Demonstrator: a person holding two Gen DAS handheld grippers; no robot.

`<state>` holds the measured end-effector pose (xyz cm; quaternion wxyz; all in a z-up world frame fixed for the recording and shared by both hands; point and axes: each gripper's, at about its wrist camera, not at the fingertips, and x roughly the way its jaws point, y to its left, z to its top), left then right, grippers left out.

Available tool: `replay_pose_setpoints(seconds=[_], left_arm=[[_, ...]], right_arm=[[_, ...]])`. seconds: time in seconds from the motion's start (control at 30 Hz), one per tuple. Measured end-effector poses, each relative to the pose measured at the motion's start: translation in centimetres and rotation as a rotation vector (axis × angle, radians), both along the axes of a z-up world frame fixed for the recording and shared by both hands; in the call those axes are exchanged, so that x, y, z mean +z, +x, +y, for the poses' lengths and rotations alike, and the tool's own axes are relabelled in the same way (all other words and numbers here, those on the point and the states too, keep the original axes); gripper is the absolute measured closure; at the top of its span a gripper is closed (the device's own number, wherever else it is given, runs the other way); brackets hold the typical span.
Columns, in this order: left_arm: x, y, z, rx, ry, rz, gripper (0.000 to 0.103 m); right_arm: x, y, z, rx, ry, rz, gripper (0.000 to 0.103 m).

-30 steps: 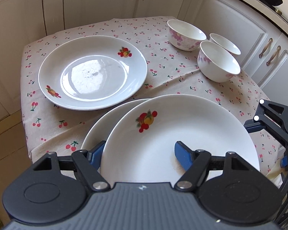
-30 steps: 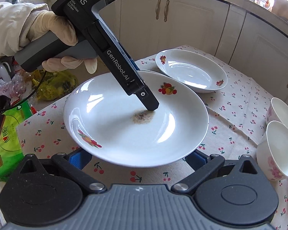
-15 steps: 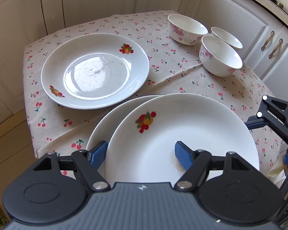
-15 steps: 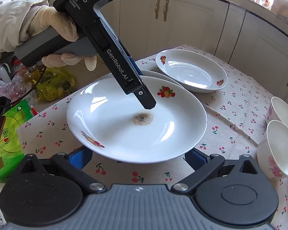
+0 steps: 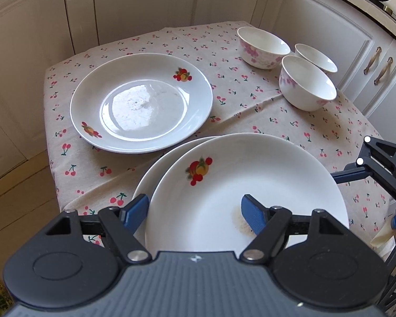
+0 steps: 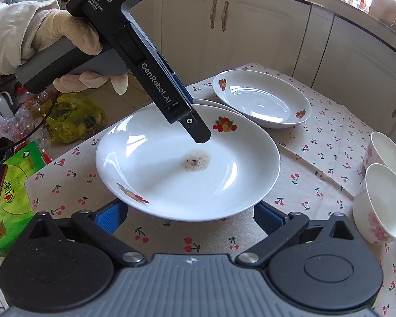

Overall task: Organize plates and bowls
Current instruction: 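Lower the stained plate onto the other plate and open the left tool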

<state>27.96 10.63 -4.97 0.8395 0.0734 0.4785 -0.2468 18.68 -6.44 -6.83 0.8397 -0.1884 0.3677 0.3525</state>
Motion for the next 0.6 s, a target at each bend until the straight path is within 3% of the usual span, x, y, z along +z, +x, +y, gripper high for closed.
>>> replay_pose_setpoints(seconds=[0.6], left_arm=[[1.6,-1.6,-0.5,-0.007,-0.005,-0.078,0.023]], right_arm=[[1.3,-1.2,-2.4,-0.078,0.034,-0.032,0.0]])
